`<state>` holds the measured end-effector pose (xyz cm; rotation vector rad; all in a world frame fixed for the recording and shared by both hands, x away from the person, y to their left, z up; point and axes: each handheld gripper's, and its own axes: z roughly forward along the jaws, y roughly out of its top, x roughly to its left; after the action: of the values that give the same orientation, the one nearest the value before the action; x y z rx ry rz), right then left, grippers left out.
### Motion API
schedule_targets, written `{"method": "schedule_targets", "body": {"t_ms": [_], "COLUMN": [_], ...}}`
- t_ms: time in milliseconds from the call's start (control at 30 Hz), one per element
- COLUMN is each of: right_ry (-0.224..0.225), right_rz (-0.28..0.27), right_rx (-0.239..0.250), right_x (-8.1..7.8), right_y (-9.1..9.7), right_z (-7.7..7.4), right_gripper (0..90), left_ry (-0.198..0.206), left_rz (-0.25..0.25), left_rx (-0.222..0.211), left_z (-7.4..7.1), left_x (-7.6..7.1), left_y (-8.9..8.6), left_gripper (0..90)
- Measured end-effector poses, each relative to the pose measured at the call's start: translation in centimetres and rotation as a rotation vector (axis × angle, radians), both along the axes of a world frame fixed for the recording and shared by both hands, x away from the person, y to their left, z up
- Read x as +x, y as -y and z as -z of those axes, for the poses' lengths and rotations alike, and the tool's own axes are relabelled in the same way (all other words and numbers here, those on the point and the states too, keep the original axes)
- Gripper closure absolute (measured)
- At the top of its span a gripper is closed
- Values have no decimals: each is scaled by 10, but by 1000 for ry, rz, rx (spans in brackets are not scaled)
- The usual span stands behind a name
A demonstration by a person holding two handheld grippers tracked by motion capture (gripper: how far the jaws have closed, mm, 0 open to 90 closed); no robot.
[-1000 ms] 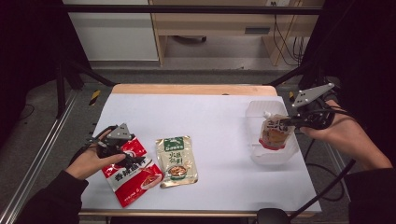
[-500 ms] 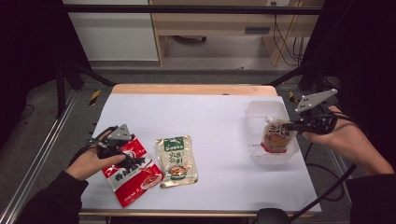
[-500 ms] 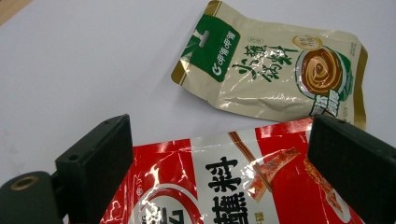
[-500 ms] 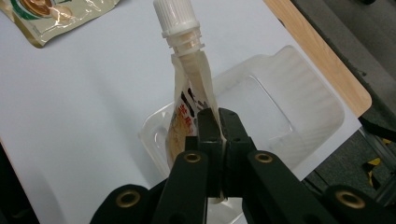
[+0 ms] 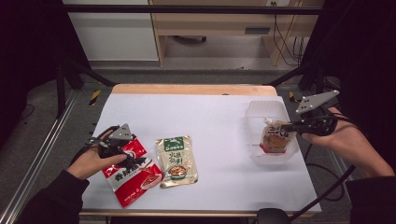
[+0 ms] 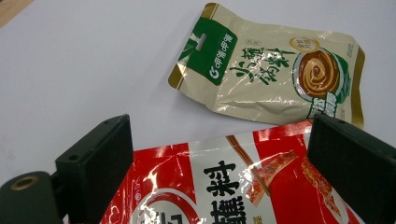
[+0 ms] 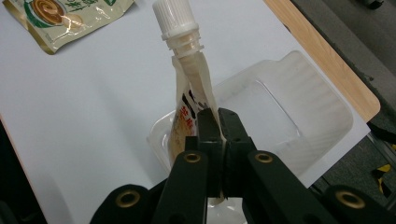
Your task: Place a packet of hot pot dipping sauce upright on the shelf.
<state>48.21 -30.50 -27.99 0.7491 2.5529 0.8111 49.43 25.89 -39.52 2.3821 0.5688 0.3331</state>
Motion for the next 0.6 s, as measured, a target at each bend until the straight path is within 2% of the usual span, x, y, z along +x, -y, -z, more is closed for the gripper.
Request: {"method": "schedule_targets", "body": {"t_ms": [200, 600], "right_ry": [-13, -47], "right_rz": [-4, 3], "right_rx": [-7, 10], "right_x": [1, 6], "right_y": [-2, -2], "right_z": [4, 29], "right_gripper": [893, 892], "left_ry": [-5, -7], "left_rz": [0, -5], "left_rx": [-1, 2], "left_z": [2, 3], "left_x": [0, -1], "left_y": [-1, -4], "left_gripper": [69, 69]}}
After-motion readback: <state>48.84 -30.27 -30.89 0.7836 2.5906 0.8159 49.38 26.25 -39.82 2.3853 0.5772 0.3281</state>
